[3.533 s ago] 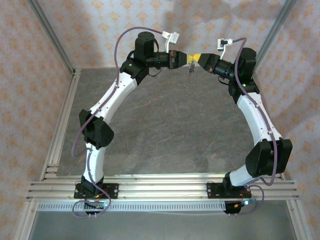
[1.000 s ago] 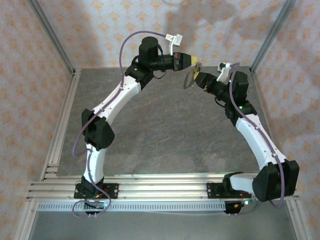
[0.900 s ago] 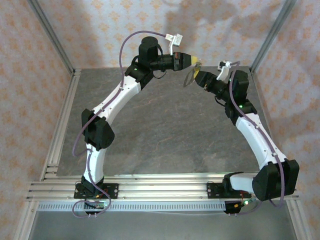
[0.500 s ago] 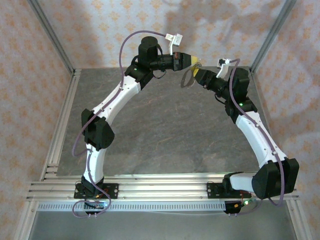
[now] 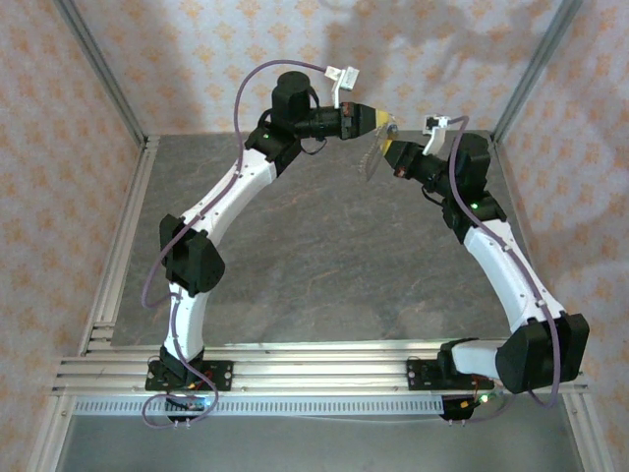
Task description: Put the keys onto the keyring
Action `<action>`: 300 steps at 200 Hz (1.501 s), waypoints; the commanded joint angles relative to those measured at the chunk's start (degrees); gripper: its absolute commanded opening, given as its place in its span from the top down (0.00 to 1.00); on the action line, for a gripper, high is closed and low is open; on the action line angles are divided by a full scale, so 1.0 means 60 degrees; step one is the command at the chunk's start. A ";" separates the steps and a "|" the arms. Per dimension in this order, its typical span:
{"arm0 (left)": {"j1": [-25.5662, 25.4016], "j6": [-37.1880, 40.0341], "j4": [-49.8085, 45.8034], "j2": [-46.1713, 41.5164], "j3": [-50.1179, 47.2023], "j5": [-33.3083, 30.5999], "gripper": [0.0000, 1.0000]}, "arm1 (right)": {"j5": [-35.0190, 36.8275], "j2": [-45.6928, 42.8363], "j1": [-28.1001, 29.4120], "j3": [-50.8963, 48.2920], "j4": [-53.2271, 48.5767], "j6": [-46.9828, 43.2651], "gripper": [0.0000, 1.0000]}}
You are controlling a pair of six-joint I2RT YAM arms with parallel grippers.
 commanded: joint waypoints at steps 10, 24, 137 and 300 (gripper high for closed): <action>-0.0012 0.0079 0.0428 -0.0696 0.0297 -0.0021 1.00 | 0.0255 -0.0582 0.0016 0.0323 -0.0925 -0.0703 1.00; -0.0015 0.0137 0.0374 -0.0710 0.0297 -0.0026 1.00 | 0.0394 -0.0663 0.0008 0.0414 -0.1343 -0.0948 1.00; -0.0043 0.0947 -0.0408 -0.1048 0.0004 0.0010 1.00 | 0.0414 -0.0187 0.0013 0.2199 -0.3445 -0.2054 1.00; -0.0194 0.2024 -0.1376 -0.1060 0.0059 -0.0309 1.00 | 0.1106 0.0084 0.0285 0.2839 -0.4364 -0.2358 1.00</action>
